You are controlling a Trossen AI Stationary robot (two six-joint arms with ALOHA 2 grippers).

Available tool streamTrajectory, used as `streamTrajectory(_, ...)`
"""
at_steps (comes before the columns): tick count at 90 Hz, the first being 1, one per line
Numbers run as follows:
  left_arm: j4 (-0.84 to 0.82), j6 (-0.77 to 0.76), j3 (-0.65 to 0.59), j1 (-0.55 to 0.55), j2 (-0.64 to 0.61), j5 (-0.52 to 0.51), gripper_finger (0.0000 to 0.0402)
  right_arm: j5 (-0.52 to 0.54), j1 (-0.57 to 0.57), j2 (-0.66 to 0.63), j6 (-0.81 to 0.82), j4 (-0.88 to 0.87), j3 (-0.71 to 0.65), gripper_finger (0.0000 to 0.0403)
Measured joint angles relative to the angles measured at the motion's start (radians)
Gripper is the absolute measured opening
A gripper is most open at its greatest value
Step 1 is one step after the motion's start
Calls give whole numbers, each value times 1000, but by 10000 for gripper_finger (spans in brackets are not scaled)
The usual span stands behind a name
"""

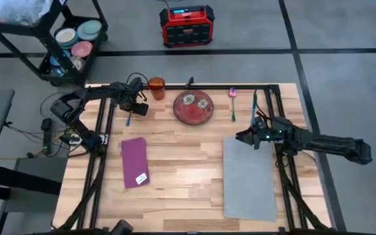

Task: Set table place
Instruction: Put the blue fork on the purple table napkin

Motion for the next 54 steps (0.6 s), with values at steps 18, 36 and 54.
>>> streamTrajectory(18,4,39,-1,16,1,28,8,1,0,0,0,0,0,185)
streamTrajectory(36,-38,-22,8,24,-4,32,2,1,0,0,0,0,1,185)
streamTrajectory(54,-127,-91,33,28,-91,55,1,1,0,0,0,-1,1,185)
